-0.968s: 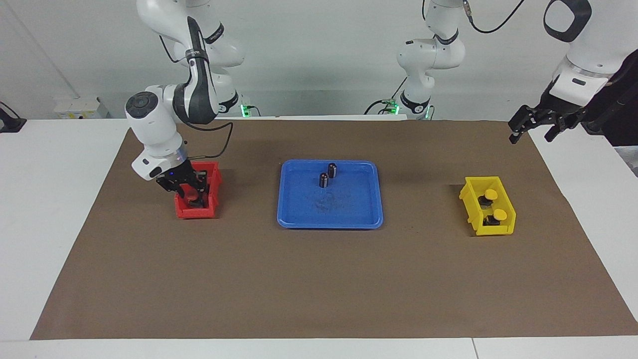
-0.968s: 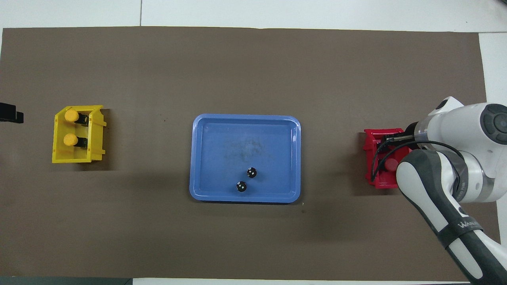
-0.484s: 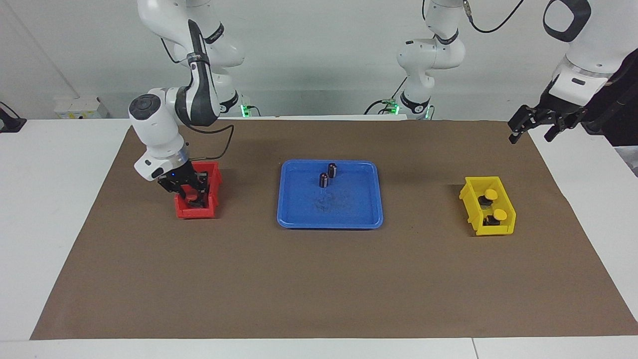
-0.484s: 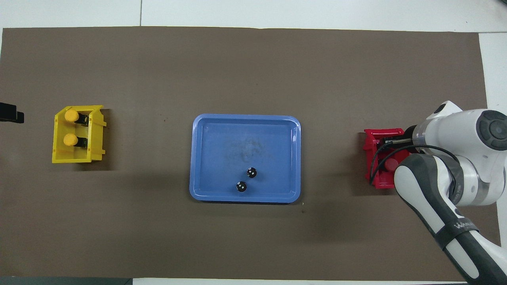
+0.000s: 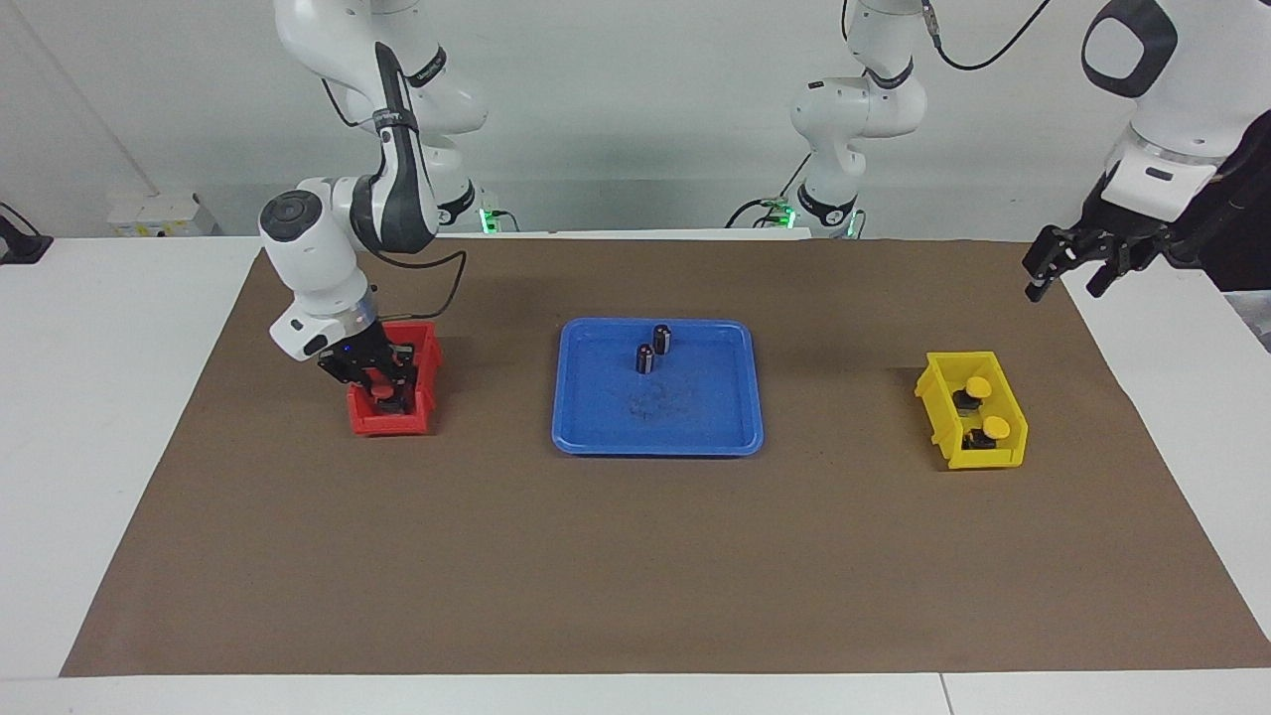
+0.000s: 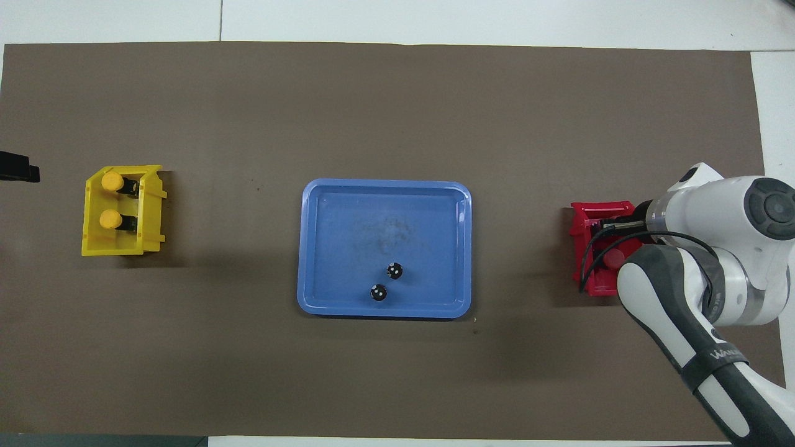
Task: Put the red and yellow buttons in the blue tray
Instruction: 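Carry the red button over the tray while the left gripper reaches yellow holder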
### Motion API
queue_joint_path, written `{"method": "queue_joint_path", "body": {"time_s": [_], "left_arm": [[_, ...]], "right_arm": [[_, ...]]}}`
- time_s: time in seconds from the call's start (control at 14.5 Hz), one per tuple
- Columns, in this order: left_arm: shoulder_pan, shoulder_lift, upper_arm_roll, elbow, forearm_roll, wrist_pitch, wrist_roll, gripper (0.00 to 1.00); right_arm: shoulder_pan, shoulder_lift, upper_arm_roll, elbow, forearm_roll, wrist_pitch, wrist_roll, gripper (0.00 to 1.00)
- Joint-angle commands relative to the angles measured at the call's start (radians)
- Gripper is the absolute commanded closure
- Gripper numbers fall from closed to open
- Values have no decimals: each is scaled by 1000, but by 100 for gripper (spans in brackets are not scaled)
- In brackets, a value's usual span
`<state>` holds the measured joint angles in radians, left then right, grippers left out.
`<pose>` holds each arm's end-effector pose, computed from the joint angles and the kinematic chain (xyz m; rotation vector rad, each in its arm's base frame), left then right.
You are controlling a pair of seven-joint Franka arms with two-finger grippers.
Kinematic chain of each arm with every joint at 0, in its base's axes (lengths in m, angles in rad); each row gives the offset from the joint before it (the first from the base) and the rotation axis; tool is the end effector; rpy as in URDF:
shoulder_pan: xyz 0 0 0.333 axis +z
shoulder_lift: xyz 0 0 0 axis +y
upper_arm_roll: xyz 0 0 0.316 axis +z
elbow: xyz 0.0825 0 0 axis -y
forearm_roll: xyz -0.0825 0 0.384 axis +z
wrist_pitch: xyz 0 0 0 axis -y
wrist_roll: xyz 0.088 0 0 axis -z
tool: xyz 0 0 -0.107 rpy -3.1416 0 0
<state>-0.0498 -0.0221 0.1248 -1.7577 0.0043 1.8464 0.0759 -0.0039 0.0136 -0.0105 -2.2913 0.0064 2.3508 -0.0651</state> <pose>0.5655 0.0435 0.5724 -3.1271 0.0027 -0.1725 0.5199 -0.0074 0.3490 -3.1372 -0.0727 -0.0723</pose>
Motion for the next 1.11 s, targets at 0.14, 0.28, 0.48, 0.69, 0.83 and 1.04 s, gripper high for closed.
{"method": "queue_joint_path", "body": {"time_s": [0.14, 0.28, 0.48, 0.69, 0.83, 1.04], "left_arm": [[8, 210, -5, 23, 8, 160, -4, 25], [8, 267, -7, 18, 6, 224, -1, 26], [10, 315, -7, 0, -1, 279, 1, 28], [21, 309, -7, -71, -1, 310, 28, 29], [13, 306, -7, -97, -1, 336, 30, 29], [8, 314, -8, -101, -1, 346, 33, 29]], "right_arm": [[10, 93, 13, 407, -25, -420, 30, 85], [106, 153, 23, 572, -28, -530, 144, 85], [308, 202, 23, 668, -29, -513, 379, 89], [473, 255, 24, 671, -29, -377, 614, 93], [557, 317, 23, 677, -57, -329, 730, 92], [637, 362, 24, 647, -105, -295, 826, 86]]}}
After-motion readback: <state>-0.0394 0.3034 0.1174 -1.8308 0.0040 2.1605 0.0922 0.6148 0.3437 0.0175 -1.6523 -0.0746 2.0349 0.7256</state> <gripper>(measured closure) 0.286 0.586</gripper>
